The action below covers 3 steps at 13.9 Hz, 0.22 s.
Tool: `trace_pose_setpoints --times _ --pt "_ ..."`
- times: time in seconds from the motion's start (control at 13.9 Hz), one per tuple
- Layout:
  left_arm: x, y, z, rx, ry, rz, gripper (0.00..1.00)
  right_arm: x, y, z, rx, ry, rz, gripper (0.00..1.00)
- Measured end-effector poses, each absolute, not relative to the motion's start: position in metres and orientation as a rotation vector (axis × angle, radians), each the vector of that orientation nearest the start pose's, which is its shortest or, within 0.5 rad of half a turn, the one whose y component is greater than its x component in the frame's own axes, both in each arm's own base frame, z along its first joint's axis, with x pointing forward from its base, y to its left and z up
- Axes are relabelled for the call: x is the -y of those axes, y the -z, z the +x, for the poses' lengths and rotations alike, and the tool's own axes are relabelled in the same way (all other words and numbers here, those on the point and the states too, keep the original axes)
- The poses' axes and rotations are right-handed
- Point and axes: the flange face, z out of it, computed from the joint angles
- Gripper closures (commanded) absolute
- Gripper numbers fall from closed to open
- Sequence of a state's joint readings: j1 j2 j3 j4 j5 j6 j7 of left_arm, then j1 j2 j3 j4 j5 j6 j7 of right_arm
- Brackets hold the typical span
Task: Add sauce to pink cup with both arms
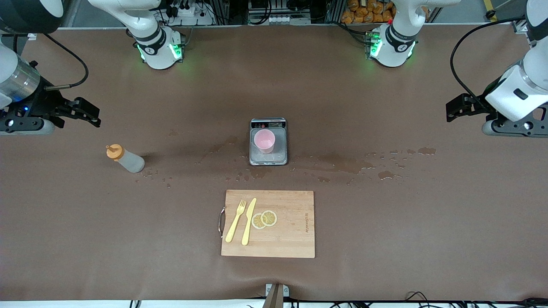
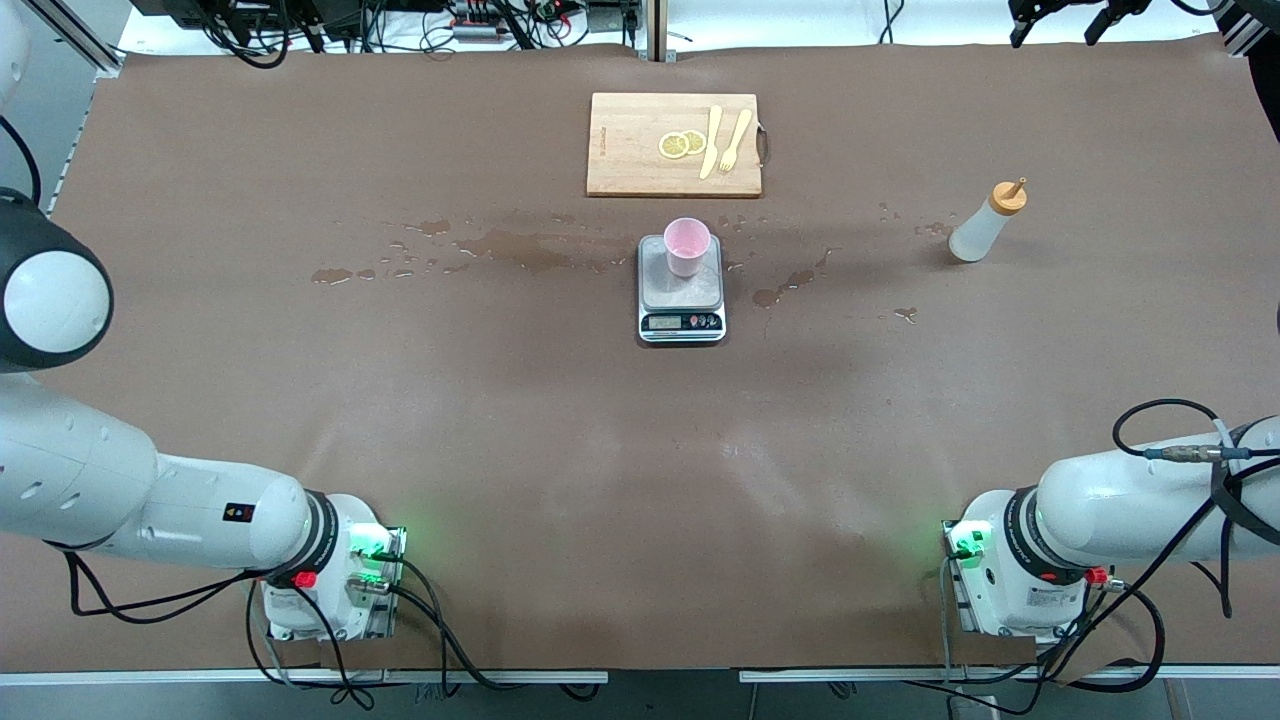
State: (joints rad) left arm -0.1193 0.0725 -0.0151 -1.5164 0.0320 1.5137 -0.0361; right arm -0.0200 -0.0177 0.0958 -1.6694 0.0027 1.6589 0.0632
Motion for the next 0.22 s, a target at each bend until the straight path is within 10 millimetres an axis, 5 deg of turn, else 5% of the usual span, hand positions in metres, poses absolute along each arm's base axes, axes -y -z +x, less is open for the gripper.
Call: trace_pose_setpoints --times 0.22 --pt "0.0725 -0.6045 0.5657 -0.152 -0.112 -3.099 0.0 -0.043 -0.5965 0.5535 0.02 0.015 -3.14 0.0"
